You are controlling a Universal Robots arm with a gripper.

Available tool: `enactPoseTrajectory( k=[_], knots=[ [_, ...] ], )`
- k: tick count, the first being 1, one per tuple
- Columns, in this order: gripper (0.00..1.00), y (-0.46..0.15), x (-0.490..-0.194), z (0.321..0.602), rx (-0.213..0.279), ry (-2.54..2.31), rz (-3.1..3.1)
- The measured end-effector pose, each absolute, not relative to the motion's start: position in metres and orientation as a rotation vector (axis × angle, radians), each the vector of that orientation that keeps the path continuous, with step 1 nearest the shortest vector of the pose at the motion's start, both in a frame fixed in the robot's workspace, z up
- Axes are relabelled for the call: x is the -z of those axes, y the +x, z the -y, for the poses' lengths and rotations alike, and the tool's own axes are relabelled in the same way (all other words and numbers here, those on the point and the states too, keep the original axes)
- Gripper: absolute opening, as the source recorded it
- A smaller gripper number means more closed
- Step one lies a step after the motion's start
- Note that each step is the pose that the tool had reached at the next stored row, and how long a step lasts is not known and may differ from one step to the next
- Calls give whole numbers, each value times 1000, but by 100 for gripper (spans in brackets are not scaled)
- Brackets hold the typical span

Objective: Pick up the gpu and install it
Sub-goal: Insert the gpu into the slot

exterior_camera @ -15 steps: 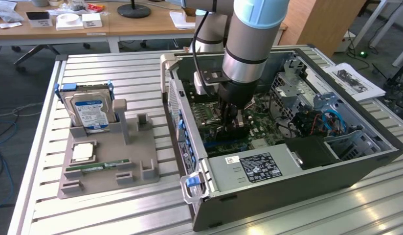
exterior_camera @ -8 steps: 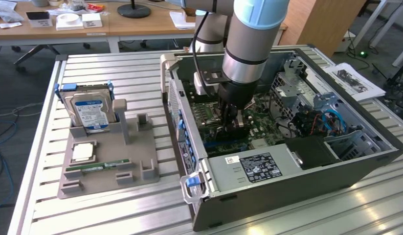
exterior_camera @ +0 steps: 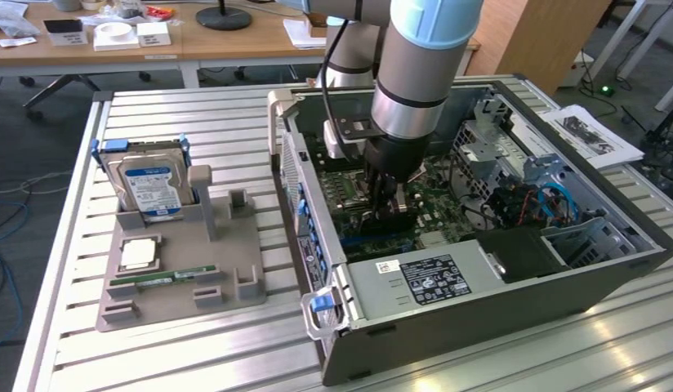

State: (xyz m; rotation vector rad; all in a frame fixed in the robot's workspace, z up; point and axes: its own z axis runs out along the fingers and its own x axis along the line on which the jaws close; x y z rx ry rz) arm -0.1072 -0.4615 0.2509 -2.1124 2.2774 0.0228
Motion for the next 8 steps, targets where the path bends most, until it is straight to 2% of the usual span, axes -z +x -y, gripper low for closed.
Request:
enactPoseTrajectory(
  k=[8],
  knots=[
    [27, -107, -251, 461, -23, -2113, -2277]
  ],
)
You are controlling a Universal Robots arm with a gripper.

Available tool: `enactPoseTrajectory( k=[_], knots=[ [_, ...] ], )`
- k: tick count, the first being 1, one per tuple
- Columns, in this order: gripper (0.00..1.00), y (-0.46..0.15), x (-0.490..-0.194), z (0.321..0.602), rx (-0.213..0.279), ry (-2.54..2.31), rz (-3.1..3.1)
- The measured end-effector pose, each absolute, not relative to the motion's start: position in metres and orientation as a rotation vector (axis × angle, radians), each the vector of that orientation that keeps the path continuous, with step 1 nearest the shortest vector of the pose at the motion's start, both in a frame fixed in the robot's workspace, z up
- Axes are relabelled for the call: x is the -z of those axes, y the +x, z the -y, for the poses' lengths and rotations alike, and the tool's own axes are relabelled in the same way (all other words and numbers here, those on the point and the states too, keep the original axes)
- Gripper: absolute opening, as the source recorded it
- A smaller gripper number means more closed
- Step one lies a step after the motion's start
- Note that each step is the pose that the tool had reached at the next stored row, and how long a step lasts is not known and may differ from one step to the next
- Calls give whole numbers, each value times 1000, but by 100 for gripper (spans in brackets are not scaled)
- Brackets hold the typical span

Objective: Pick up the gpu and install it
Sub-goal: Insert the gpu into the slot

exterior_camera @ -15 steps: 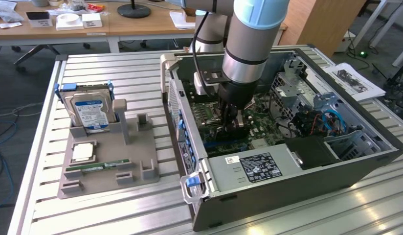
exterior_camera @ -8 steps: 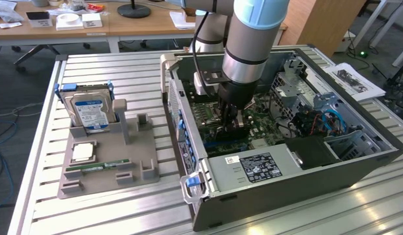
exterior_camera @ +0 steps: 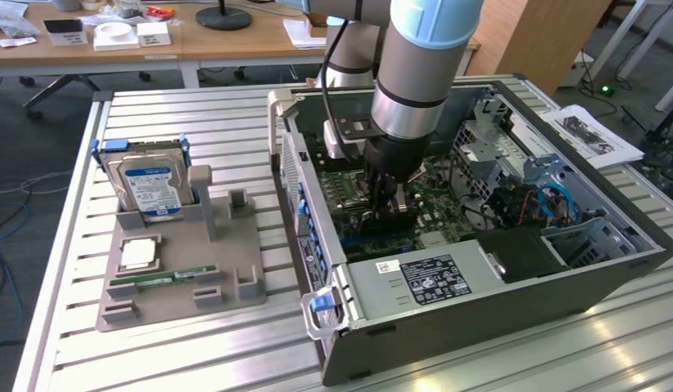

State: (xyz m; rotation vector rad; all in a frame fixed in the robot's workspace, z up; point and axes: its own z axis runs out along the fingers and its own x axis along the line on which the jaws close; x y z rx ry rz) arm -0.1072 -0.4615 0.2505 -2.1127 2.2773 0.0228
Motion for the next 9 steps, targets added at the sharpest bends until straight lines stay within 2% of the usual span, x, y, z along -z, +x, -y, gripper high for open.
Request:
enactPoseTrajectory(
  k=[9],
  knots=[
    [27, -107, -250, 462, -24, -2114, -2274]
  ],
)
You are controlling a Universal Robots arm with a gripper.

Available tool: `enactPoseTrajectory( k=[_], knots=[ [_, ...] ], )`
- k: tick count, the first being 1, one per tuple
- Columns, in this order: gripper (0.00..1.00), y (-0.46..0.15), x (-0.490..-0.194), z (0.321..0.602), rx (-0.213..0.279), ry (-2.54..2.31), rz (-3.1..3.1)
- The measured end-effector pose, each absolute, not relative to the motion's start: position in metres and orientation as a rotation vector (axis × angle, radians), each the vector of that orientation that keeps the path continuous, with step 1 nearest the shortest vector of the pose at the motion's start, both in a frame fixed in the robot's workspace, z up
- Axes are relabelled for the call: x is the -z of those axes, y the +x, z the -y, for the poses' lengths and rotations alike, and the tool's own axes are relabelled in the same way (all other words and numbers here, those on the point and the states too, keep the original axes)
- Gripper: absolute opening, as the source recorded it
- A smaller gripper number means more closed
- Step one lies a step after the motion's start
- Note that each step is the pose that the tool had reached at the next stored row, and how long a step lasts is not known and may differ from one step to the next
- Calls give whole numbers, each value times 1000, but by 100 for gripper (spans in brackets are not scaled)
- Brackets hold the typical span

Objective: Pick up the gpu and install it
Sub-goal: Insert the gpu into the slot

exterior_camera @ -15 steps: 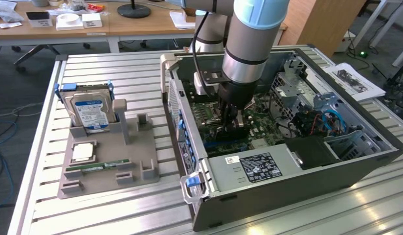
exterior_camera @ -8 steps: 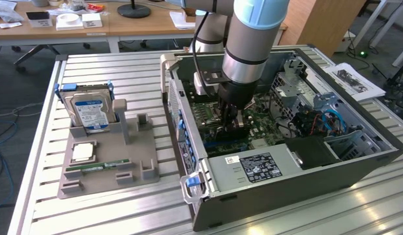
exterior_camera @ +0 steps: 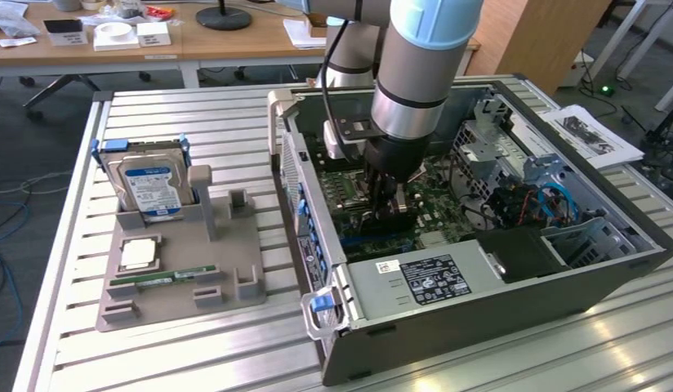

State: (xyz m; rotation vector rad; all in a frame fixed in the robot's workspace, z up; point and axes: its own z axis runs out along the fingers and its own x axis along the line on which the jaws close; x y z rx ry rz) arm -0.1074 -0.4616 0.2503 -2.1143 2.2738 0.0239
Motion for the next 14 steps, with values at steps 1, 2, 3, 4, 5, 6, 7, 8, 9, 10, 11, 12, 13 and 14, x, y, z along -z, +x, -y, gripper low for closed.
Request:
enactPoseTrajectory(
  k=[1, 2, 3, 4, 5, 6, 7, 8, 9, 10, 11, 12, 13, 14],
  knots=[
    [27, -107, -250, 462, -24, -2114, -2274],
    [27, -107, -250, 462, -24, -2114, -2274],
    [27, -107, -250, 462, -24, -2114, -2274],
    [27, -107, -250, 462, -24, -2114, -2274],
    [27, -107, -250, 462, -24, -2114, -2274],
    [27, -107, -250, 462, -24, -2114, -2274],
    [27, -107, -250, 462, -24, -2114, -2274],
    [27, -107, -250, 462, -24, -2114, -2274],
    [27, -107, -250, 462, -24, -2114, -2274],
    [27, -107, -250, 462, -24, -2114, -2274],
    [27, -107, -250, 462, -24, -2114, -2274],
    [27, -107, -249, 462, -24, -2114, -2274],
    [27, -107, -249, 462, -24, -2114, -2274],
    [27, -107, -249, 462, -24, -2114, -2274]
  ],
)
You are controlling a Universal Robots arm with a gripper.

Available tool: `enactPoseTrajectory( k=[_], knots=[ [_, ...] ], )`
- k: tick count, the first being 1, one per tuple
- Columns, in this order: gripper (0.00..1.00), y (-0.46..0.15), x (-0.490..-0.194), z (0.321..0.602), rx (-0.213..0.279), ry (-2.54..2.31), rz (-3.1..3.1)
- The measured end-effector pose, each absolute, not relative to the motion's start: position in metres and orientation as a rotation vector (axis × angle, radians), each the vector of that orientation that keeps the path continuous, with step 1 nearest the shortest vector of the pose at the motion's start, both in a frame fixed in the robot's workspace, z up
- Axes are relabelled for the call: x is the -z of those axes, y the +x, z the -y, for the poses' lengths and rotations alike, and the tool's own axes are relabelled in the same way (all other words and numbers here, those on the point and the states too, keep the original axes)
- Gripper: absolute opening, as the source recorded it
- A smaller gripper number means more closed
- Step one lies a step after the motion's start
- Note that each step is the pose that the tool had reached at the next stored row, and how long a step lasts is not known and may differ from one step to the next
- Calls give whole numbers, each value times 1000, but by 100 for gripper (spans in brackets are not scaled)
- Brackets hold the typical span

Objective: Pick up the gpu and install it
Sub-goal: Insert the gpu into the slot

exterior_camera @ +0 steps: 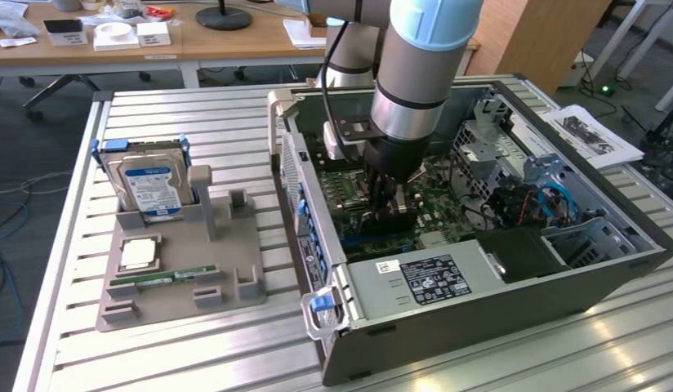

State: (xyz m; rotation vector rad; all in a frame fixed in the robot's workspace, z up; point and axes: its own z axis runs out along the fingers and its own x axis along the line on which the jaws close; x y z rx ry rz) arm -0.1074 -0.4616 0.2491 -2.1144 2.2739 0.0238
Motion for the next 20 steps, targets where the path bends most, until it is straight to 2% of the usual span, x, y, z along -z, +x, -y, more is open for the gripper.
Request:
enactPoseTrajectory(
  k=[20],
  knots=[
    [27, -108, -249, 462, -25, -2114, -2273]
  ],
)
